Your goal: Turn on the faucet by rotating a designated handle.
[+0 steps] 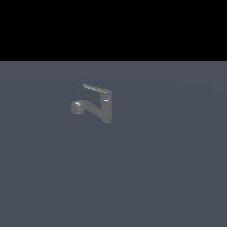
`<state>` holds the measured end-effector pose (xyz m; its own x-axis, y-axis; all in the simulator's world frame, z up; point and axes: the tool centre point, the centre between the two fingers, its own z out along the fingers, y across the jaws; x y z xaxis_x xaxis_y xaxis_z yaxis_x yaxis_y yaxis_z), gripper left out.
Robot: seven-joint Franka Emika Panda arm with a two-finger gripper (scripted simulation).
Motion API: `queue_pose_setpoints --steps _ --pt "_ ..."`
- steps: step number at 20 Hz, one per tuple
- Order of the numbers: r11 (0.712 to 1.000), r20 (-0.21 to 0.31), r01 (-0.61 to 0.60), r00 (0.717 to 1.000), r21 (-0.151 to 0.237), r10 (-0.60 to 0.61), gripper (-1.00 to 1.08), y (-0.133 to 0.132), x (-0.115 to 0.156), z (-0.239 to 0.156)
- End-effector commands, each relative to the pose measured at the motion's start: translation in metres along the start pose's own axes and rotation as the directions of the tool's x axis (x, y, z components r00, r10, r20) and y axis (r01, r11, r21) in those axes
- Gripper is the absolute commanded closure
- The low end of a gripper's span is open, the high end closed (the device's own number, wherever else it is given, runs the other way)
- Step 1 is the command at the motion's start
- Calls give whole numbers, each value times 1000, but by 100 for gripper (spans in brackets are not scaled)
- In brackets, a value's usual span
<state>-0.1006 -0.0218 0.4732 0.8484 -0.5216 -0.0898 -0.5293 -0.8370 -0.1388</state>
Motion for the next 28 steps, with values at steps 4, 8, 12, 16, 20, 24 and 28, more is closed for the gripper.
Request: queue_pose_setpoints --steps 4,8,12,16,20,24,28 --pt "988 26 -156 988 13 155 108 -27 34 22" --pt "964 39 -267 963 11 266 108 -45 58 41" --pt "927 46 -374 926 4 374 108 -64 80 63" --pt "880 45 -476 879 -6 476 108 -82 101 87" --pt "822 35 -570 821 -18 570 108 -100 120 113" --pt "756 17 -654 756 -27 655 108 -117 138 141" --pt "684 -8 -729 684 -32 729 108 -134 153 170"
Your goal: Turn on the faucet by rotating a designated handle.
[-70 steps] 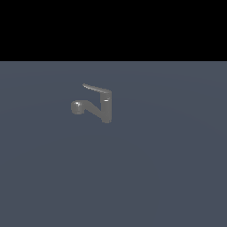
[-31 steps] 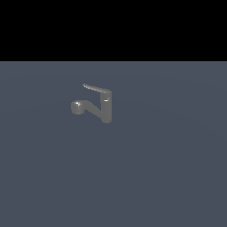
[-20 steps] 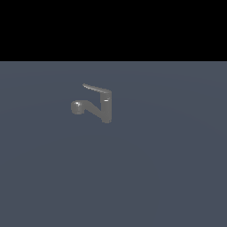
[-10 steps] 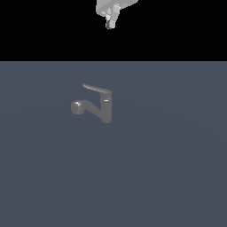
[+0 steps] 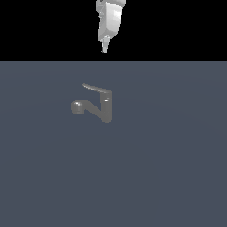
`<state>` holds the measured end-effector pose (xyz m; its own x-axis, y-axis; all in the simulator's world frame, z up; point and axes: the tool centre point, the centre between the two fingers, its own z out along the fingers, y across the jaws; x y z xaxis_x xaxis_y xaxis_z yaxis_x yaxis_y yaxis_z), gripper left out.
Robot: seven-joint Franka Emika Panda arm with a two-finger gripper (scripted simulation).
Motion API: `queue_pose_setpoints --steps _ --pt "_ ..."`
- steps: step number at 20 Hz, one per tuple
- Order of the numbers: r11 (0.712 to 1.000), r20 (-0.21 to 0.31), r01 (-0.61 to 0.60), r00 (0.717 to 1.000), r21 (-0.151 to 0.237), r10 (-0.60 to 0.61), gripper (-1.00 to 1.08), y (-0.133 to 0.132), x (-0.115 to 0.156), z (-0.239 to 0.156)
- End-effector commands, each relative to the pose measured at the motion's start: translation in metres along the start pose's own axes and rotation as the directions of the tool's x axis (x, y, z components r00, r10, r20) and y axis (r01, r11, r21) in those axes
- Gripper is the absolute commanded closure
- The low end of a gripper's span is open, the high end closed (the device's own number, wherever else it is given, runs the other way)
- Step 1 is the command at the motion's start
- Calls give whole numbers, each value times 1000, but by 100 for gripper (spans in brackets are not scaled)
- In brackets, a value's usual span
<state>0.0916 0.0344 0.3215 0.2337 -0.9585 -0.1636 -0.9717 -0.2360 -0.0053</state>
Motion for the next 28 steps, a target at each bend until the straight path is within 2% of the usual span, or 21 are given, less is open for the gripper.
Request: queue_pose_setpoints --steps 1,6,14,21,28 --pt "998 -15 -66 998 -1 66 108 -15 -1 18" --pt "982 -52 -186 981 4 186 108 -42 -5 56" --pt "940 -110 -339 934 32 341 108 -75 -15 114" --pt "912 -140 -407 901 56 411 108 -90 -22 145" --pt "902 -150 -427 889 66 432 108 -94 -25 155"
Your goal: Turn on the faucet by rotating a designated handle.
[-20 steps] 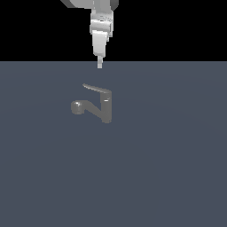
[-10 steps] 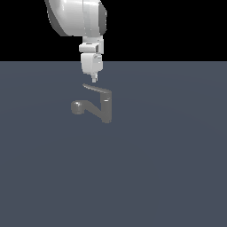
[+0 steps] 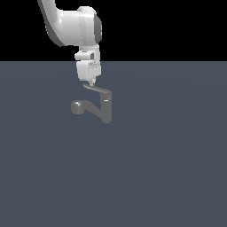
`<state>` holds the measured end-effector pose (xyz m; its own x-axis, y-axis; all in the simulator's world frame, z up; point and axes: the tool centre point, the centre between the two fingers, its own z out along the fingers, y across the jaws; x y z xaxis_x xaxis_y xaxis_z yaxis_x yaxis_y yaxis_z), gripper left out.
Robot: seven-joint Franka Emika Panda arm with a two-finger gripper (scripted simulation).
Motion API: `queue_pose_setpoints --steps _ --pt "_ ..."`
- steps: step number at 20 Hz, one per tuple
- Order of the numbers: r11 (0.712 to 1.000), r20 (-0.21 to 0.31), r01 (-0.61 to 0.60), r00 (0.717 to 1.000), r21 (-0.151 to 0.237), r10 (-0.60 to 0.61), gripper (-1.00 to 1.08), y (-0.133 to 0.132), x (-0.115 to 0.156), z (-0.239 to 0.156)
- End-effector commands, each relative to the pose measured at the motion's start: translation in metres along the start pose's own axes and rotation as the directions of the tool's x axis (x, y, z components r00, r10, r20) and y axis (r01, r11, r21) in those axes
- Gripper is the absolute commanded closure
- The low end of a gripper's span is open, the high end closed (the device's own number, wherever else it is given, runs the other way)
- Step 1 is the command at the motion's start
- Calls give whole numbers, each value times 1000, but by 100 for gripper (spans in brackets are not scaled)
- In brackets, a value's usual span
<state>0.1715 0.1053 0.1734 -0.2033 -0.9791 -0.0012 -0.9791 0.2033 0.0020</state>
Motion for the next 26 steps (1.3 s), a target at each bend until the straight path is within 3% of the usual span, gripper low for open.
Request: queue_pose_setpoints --steps 1,26 --pt "1000 -1 -4 1000 2 4 108 -1 0 1" --pt "1000 -1 -3 1000 1 3 108 48 -9 1"
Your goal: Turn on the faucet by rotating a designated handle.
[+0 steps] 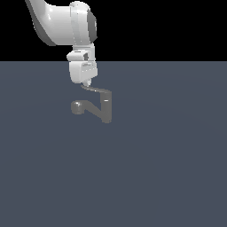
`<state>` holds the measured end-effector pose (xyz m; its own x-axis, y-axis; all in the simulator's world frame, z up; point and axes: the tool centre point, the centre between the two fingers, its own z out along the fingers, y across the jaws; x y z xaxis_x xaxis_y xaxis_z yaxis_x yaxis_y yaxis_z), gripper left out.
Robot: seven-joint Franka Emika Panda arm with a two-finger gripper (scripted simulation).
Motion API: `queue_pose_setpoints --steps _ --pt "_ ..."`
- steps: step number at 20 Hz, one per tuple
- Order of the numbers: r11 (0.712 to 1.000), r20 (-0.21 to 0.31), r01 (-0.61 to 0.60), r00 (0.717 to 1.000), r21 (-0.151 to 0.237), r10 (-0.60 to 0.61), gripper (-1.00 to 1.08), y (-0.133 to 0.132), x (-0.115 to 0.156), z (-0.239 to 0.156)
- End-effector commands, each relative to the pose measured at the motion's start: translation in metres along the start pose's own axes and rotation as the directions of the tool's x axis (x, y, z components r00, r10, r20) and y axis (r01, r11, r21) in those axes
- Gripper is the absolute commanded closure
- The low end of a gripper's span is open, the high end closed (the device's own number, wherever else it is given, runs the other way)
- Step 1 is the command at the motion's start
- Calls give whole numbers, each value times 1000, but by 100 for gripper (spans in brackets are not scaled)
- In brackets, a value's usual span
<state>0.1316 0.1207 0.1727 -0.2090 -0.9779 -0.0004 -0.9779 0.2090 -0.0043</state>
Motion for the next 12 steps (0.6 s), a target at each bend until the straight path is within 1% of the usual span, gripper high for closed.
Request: queue_pose_setpoints --steps 1,10,12 --pt "1000 0 3 1000 -5 -3 108 9 -3 0" --pt "1000 0 2 1000 -5 -2 108 32 -7 0" --pt "1000 -3 -5 1000 -1 5 108 26 -1 0"
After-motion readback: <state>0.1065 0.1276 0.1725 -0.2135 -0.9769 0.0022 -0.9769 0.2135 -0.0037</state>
